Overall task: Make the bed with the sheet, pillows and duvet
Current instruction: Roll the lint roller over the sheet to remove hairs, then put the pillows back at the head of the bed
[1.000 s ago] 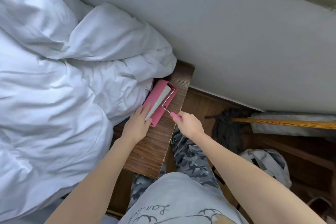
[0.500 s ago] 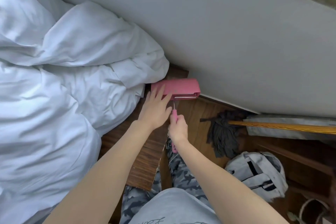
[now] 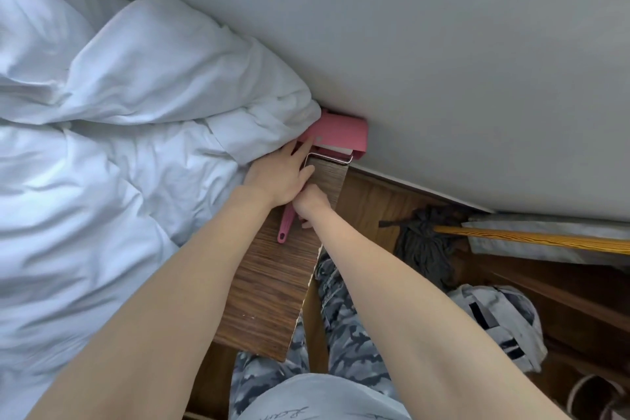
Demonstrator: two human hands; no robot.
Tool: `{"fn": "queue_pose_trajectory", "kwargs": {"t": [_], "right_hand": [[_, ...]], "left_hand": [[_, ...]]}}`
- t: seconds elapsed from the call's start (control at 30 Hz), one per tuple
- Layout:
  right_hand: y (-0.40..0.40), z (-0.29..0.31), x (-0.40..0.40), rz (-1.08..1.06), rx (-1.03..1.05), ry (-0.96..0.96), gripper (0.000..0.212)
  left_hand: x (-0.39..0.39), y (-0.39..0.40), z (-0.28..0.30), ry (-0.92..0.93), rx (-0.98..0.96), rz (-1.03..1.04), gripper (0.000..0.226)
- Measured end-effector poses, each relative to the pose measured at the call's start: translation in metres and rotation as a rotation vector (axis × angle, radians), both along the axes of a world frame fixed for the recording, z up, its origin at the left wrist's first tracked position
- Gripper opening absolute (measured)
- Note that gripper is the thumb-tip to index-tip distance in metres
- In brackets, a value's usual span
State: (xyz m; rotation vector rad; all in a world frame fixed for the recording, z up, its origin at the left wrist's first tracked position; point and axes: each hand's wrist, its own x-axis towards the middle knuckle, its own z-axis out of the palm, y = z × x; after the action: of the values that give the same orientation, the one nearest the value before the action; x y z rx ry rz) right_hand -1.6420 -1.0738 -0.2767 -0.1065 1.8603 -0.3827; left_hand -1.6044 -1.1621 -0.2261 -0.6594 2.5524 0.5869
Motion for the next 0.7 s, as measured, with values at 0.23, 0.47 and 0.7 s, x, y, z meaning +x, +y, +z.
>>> {"fn": "queue_pose_trajectory", "kwargs": {"t": [0.23, 0.47, 0.7], "right_hand": [[0.058, 0.037, 0.005, -0.171, -0.060, 0.015, 0.032], [0.117, 0.091, 0.012, -0.239, -0.135, 0.069, 0.016], [0.131, 0.164, 0.030, 0.029, -0.388, 0.097, 0.018]], "left_hand": [[0.044, 0.029, 0.009, 0.035, -0.001, 0.096, 0.058], [0.134, 0.090, 0.060, 0.050, 0.099, 0.404, 0.054], [0.223, 0.143, 0.119, 0.130, 0.132, 0.837, 0.051]]}}
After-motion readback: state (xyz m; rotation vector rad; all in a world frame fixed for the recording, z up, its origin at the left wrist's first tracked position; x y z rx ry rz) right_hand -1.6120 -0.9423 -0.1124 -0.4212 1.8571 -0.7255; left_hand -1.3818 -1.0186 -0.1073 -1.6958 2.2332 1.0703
